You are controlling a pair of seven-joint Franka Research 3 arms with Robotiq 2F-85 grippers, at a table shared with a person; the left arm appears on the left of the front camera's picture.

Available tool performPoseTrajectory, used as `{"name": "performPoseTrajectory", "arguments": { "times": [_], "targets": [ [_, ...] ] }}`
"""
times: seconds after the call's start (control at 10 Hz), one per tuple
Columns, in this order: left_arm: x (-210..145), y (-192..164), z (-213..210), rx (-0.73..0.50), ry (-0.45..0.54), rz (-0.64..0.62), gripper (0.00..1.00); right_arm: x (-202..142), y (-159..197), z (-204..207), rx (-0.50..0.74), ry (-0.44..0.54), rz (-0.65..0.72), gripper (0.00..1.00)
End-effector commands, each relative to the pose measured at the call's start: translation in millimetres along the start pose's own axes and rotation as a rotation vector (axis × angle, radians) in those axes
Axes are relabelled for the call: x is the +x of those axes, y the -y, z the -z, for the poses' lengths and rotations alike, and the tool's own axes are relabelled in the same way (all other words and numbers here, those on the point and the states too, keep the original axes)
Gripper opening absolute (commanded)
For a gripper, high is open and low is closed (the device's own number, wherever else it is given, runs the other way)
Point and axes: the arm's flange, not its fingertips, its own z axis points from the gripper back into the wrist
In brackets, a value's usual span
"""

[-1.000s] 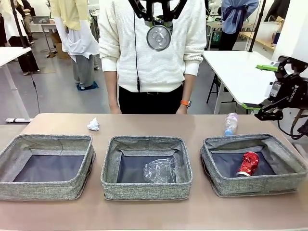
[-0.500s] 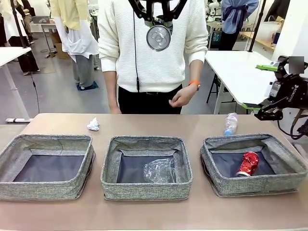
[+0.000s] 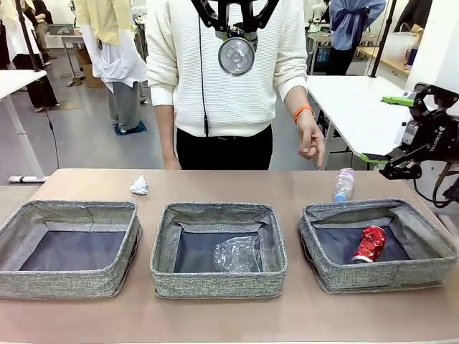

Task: Sort the waste into the appropriate baskets.
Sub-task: Place the picked waste into the Fabric basket indicated by the person.

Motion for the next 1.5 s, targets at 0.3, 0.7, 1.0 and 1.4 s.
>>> {"name": "performPoseTrajectory", "arguments": {
  "times": [0.3,0.7,1.0,1.4],
  "targets": [
    [0,-1,-4,-0.005,0.011,-0.001,0.28,-1,-4,0,0.015,0.0,-0.005,1.0],
    [0,0,0,0.0,0.0,0.0,0.28,0,0,0,0.0,0.0,0.0,1.0],
    [-41,59,104,-0.145,0.179,0.079,0.28,-46,-27,-132,-0.068,0.255,-0.087,1.0],
    [15,164,213,-0.409,0.204,0.269,0.28,-95,-40,-185,0.022,0.399,-0.139,1.0]
  ]
}}
